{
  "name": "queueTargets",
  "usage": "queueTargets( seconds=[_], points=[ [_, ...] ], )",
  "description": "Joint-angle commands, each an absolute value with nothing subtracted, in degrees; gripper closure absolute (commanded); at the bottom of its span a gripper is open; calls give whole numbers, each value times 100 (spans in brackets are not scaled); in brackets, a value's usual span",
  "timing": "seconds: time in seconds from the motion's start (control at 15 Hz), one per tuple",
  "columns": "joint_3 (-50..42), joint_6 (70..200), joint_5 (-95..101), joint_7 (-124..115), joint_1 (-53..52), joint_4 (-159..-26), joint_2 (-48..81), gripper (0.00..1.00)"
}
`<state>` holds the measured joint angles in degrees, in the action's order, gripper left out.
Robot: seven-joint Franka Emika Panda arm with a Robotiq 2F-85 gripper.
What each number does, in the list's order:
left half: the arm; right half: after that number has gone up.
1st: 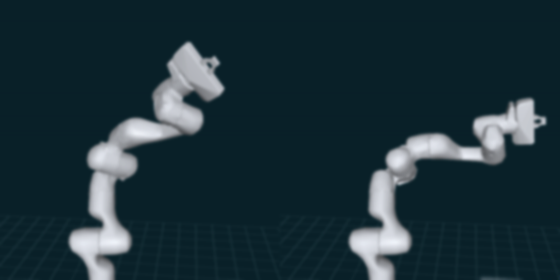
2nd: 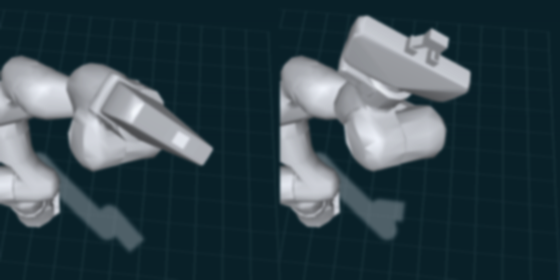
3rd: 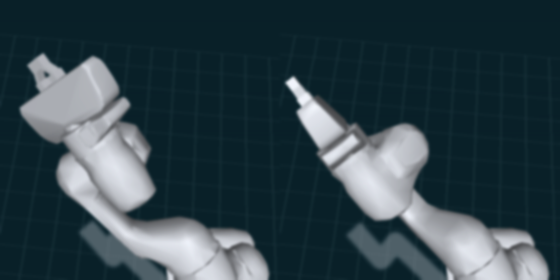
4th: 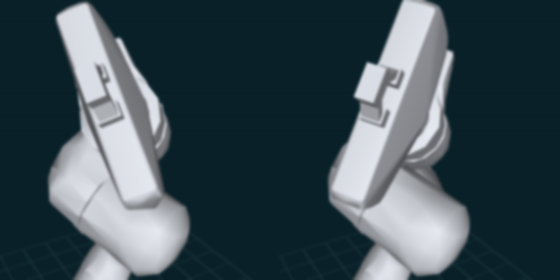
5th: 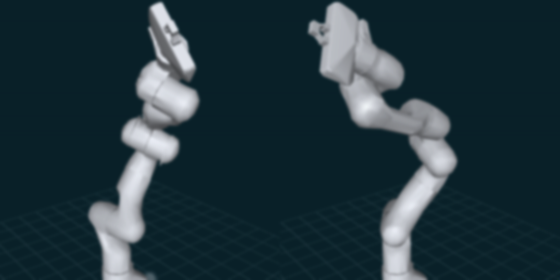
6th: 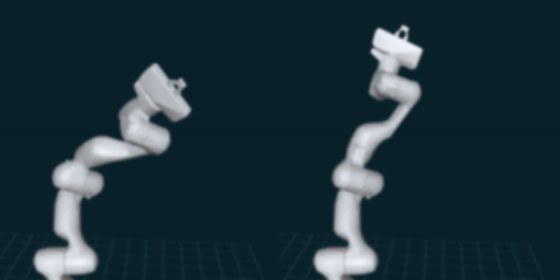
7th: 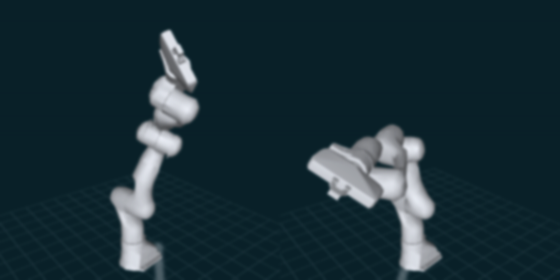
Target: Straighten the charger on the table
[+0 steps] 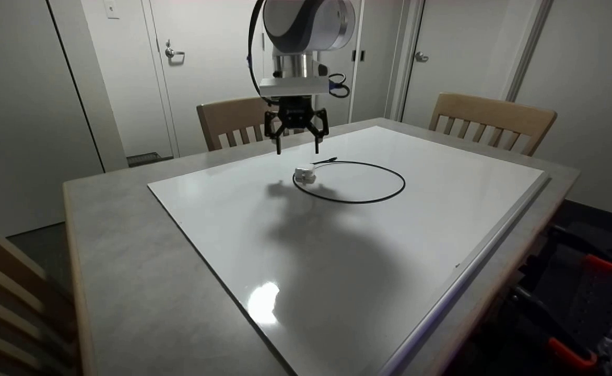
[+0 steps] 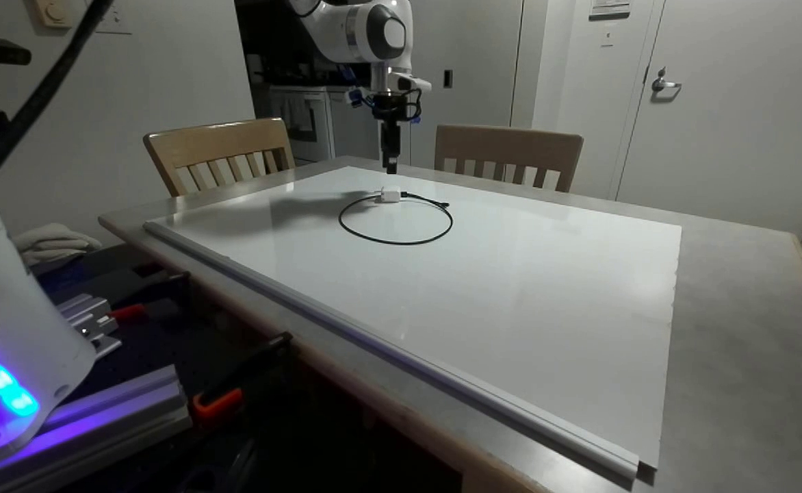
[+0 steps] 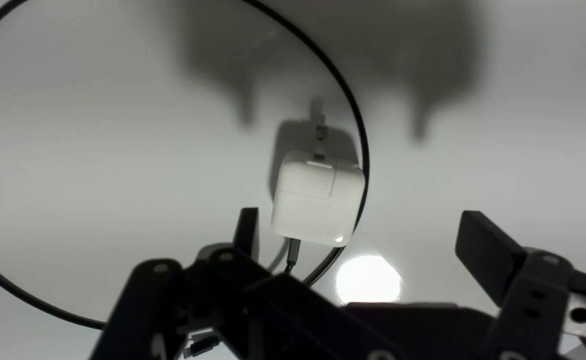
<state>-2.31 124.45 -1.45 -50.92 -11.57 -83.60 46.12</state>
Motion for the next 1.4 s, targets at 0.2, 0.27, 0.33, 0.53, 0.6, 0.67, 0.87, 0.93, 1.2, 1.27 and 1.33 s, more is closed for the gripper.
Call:
queueTargets(
  seconds=[0.2,0.27,0.33,0.53,0.6,0.67,0.87,0.93,1.2,1.27,1.33],
  points=[
    [-343,12654,-98,-5480,-1268,-8794,4501,0],
    [-361,12692,-51,-5471,-1270,-8836,4506,0],
    [-372,12736,-26,-5465,-1270,-8873,4507,0],
    [-471,13007,167,-5452,-1327,-9023,4498,0],
    [-493,13118,214,-5467,-1337,-9051,4509,0],
    [-523,13187,265,-5487,-1359,-9042,4544,0],
    [-603,13364,381,-5653,-1422,-9146,4518,0],
    [-623,13388,402,-5723,-1445,-9173,4507,0],
    [-605,13408,340,-6061,-1492,-9295,4468,0],
    [-609,13440,355,-6154,-1518,-9328,4465,0],
    [-616,13442,381,-6231,-1543,-9337,4476,0]
  ],
)
